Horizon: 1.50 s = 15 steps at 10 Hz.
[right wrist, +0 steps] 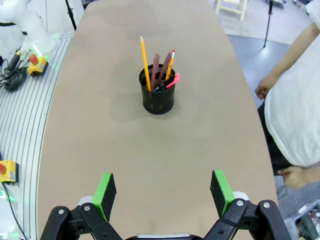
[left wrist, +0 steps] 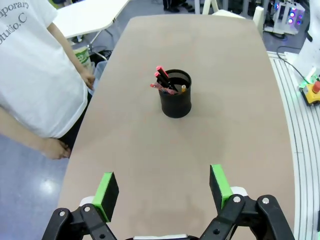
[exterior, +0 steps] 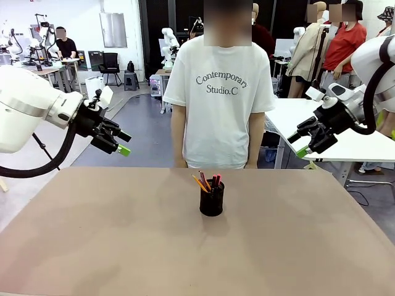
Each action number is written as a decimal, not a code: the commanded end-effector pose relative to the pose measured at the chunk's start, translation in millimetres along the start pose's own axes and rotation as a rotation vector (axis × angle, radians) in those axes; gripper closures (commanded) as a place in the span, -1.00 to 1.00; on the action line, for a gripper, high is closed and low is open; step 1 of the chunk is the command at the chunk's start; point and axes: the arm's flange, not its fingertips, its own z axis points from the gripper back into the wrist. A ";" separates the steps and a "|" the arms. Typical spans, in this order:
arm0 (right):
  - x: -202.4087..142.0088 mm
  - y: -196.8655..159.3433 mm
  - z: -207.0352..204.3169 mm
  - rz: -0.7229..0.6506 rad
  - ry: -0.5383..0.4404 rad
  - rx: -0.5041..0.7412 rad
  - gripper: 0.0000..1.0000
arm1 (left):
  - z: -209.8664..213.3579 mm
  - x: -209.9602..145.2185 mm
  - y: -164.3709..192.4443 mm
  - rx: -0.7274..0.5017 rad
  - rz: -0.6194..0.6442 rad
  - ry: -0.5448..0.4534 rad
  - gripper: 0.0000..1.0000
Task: Place the pens into the pen holder.
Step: Pick up a writing instrument from the table and place it into the Pen holder.
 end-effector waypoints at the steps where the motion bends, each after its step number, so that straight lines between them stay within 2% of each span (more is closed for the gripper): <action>1: 1.8 0.1 1.6 0.005 -0.010 -0.005 -1.00 | 0.6 2.4 1.3 0.002 0.004 0.015 -0.90; 15: 1.8 0.1 1.6 0.005 -0.010 -0.005 -1.00 | 0.6 2.4 1.3 0.002 0.004 0.015 -0.90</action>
